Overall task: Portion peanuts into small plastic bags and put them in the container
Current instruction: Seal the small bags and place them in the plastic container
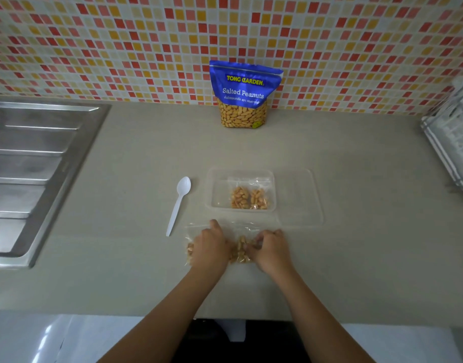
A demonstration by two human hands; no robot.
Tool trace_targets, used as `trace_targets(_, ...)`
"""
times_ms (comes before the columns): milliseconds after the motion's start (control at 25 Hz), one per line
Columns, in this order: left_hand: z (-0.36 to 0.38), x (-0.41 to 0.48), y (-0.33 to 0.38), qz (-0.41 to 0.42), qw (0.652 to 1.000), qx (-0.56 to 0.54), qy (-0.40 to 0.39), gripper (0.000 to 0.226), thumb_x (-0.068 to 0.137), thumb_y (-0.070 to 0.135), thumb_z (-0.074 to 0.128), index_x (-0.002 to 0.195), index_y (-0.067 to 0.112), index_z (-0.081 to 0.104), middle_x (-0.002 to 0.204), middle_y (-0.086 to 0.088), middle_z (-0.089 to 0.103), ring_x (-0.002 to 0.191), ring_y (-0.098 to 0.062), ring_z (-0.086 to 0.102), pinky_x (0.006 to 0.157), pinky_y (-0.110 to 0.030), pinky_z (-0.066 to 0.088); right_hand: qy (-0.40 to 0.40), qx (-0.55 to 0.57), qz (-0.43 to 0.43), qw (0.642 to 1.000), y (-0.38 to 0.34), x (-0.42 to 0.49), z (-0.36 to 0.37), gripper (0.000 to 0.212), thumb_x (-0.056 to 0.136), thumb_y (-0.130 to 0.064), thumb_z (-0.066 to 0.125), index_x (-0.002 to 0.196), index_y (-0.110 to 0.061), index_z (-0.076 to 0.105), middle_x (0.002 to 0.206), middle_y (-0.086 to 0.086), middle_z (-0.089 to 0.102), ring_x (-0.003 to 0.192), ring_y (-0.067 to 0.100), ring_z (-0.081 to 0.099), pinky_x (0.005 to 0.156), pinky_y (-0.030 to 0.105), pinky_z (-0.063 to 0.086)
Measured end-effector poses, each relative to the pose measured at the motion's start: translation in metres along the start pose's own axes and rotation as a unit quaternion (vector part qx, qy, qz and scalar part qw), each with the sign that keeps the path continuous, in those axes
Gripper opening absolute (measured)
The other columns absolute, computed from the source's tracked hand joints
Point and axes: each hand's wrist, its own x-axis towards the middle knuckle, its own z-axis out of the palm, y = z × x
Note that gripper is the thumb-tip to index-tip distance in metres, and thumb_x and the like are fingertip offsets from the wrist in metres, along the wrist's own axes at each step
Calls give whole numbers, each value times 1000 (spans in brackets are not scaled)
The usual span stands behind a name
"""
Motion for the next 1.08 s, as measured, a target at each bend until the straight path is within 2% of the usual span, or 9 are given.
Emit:
trace_targets(120, 6, -3, 4, 1, 999, -45, 18, 34, 83, 5, 49, 115, 9, 38, 98, -14, 63, 96, -31, 58, 69, -34, 39, 14, 53, -12, 998, 4, -3, 0, 23, 78, -26, 71, 90, -14, 56, 93, 1, 50, 91, 24, 58, 78, 27, 42)
trace_targets(200, 6, -7, 4, 20, 996, -79, 20, 35, 82, 0, 49, 114, 10, 40, 100, -14, 61, 93, -30, 58, 69, -32, 39, 30, 101, -24, 994, 7, -8, -2, 29, 78, -26, 72, 92, -20, 47, 84, -3, 57, 79, 17, 60, 69, 24, 43)
trace_targets(440, -16, -11, -8, 33, 971, -222, 88, 22, 82, 6, 61, 104, 10, 64, 99, -9, 64, 80, -14, 57, 71, -18, 40, 95, 248, -96, 959, 10, -11, -22, 38, 80, -17, 71, 90, -33, 38, 79, -1, 68, 70, 6, 66, 67, 17, 50)
trace_targets(520, -40, 1, -5, 51, 952, -267, 141, 21, 82, 9, 63, 103, 9, 66, 95, -6, 65, 79, -12, 58, 71, -16, 40, 133, 244, -138, 951, -5, 3, -39, 32, 82, -15, 69, 91, -30, 42, 83, -2, 67, 70, 5, 65, 66, 10, 48)
trace_targets(600, -60, 26, 1, 71, 944, -273, 170, 22, 84, 12, 63, 106, 8, 66, 99, -5, 64, 81, -13, 59, 73, -17, 43, 156, 222, -167, 948, -25, 25, -51, 21, 84, -16, 67, 97, -16, 51, 81, -8, 63, 70, 9, 63, 69, 18, 50)
trace_targets(680, -70, 55, 10, 69, 955, -237, 163, 25, 85, 15, 62, 109, 10, 65, 108, -7, 63, 88, -17, 62, 80, -23, 47, 139, 183, -164, 959, -43, 49, -52, 20, 85, -17, 65, 101, -9, 55, 83, -6, 65, 73, 16, 64, 73, 27, 50)
trace_targets(920, -53, 81, 20, 54, 995, -54, 58, 31, 93, 13, 49, 121, 2, 57, 123, -16, 53, 107, -31, 57, 82, -30, 43, 30, 40, -118, 992, -49, 90, -30, 28, 87, -19, 62, 113, -6, 62, 106, 16, 68, 100, 28, 63, 84, 26, 43)
trace_targets(1000, -54, 75, 19, 89, 995, 25, 42, 25, 91, 8, 50, 113, 0, 59, 117, -15, 54, 101, -31, 57, 73, -30, 42, 33, 6, -143, 989, -46, 94, -29, 31, 87, -19, 62, 114, -4, 63, 115, 17, 61, 103, 29, 60, 89, 25, 40)
trace_targets(1080, -52, 74, 17, 128, 980, 136, 74, 14, 74, 7, 69, 88, 9, 69, 97, -8, 61, 87, -26, 59, 61, -27, 38, 46, 0, -171, 984, -46, 96, -30, 29, 87, -16, 61, 113, -2, 63, 117, 16, 54, 102, 30, 57, 89, 25, 40)
